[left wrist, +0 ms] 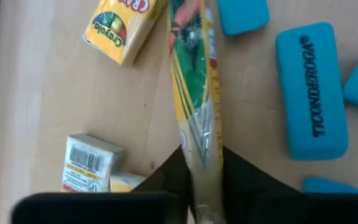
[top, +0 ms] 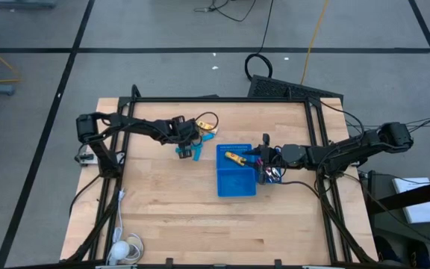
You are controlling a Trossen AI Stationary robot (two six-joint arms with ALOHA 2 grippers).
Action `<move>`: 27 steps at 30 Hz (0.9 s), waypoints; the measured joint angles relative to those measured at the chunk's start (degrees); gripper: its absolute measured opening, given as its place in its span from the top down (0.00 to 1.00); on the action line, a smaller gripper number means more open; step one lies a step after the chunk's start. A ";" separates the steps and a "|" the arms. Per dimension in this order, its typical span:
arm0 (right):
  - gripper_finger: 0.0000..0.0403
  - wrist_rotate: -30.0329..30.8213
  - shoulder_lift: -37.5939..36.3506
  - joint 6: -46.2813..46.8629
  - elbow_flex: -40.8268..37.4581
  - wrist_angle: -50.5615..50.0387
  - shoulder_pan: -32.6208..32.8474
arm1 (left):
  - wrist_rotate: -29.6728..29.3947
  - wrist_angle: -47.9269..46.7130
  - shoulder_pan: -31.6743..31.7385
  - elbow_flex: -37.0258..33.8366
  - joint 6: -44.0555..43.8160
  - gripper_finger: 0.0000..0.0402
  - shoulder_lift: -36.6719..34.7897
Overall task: Pick & Place School Supplies
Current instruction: Put the crayon box into the top horizontal blue bin
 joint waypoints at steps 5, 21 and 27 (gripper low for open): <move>0.67 -0.02 0.01 0.02 0.00 -0.01 -0.02 | 0.28 -1.07 -0.36 -0.02 -1.35 0.91 -1.46; 0.67 0.20 -15.03 3.45 0.00 -17.88 -0.01 | 7.61 8.96 -10.13 0.00 -9.20 0.92 -13.24; 0.67 0.23 -23.26 6.50 0.00 -27.86 0.01 | 7.95 15.52 -14.76 0.02 -10.82 0.90 -11.67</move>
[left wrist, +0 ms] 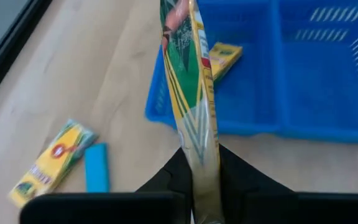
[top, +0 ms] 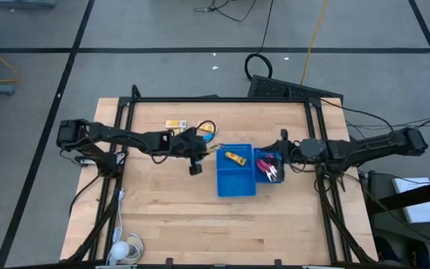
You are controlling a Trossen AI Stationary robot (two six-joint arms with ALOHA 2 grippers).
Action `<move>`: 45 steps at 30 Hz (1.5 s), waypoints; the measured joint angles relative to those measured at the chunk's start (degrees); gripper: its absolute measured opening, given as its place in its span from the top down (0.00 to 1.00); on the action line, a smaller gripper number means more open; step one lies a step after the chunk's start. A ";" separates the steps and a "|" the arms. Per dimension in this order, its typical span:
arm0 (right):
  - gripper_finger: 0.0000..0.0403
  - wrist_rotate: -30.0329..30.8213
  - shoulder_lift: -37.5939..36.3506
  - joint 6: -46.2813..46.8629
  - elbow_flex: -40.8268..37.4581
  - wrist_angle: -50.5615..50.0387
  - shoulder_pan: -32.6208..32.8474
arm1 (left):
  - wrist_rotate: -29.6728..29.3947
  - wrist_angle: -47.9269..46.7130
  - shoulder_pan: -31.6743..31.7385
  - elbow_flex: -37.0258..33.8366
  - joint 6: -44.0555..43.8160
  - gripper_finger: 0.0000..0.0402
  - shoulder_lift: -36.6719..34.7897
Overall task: Pick & Place School Supplies
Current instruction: Put the crayon box into the top horizontal blue bin
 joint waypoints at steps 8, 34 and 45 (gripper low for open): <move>0.67 0.07 -5.02 2.15 0.00 -5.95 0.00 | -0.08 -2.71 -2.70 6.36 -1.55 0.92 3.56; 0.67 0.04 -4.47 2.15 -0.02 -5.32 0.00 | 3.95 -10.65 -1.89 24.94 0.13 0.74 22.16; 0.67 0.01 -4.47 2.15 -0.02 -5.31 0.00 | 3.43 -13.10 -1.87 24.94 1.38 0.63 20.78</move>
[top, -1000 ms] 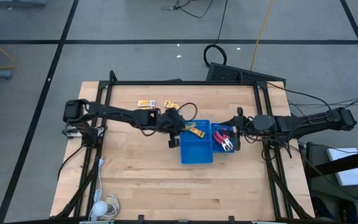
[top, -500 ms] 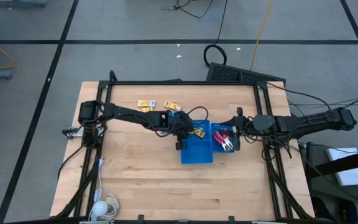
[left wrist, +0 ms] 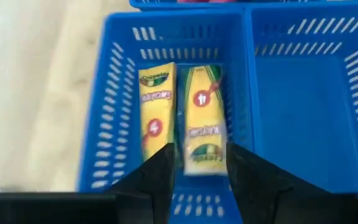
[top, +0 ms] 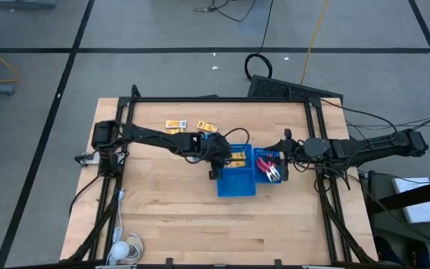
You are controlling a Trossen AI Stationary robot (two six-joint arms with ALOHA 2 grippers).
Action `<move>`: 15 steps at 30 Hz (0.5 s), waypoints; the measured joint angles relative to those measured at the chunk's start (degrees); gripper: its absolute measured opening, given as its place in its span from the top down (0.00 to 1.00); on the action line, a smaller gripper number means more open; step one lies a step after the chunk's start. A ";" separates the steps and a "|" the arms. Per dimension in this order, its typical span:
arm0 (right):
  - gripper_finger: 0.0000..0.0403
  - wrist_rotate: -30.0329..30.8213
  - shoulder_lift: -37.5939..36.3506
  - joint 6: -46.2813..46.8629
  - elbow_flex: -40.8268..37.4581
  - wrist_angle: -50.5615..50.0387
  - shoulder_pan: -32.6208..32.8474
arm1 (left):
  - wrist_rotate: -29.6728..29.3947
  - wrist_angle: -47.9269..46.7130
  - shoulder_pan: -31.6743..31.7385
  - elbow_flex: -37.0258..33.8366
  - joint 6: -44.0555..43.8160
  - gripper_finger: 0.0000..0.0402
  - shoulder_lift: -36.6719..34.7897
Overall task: Pick & Place School Supplies
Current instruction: Put the crayon box into the top horizontal blue bin
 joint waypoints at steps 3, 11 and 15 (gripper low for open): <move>0.67 0.00 0.01 0.00 0.00 -0.02 0.00 | -3.30 -3.61 0.32 0.02 2.01 0.64 -3.00; 0.67 -0.02 0.01 -0.02 -0.13 0.22 0.00 | -12.20 -10.75 4.28 0.04 5.96 0.65 -12.47; 0.67 -0.02 0.01 -0.02 -0.77 0.31 0.00 | -9.90 -12.37 10.37 0.04 6.14 0.59 -13.77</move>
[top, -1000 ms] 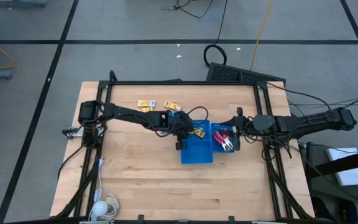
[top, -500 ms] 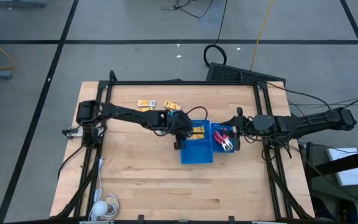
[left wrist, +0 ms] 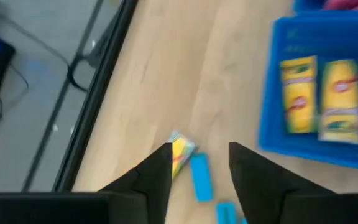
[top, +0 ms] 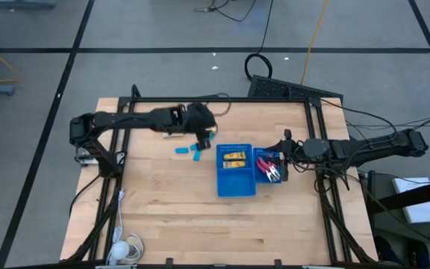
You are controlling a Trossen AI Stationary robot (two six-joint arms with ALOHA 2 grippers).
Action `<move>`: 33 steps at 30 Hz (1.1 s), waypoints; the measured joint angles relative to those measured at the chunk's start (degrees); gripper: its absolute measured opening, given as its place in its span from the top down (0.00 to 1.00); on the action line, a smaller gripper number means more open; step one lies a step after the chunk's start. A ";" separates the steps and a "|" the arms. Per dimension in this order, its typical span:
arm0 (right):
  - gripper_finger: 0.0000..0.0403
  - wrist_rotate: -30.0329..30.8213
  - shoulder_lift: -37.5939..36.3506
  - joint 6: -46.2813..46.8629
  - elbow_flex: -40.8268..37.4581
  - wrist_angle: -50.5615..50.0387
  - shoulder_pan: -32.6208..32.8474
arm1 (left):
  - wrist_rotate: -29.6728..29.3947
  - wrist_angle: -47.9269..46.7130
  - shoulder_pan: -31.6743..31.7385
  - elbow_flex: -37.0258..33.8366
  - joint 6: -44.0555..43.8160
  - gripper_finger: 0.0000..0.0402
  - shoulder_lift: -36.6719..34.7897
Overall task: Pick & Place School Supplies
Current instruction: Put the crayon box into the top horizontal blue bin
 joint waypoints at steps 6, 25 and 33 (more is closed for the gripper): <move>0.67 0.02 -0.26 -0.26 -0.26 0.91 -0.02 | 9.40 -0.95 8.91 -0.01 -0.02 0.43 3.41; 0.67 0.00 -0.44 -1.28 -0.30 0.89 -0.02 | 13.54 2.32 16.06 -0.07 14.83 0.26 19.71; 0.67 0.00 -0.42 -1.29 -0.30 0.67 -0.02 | 17.55 0.56 16.98 -0.07 17.01 0.26 20.44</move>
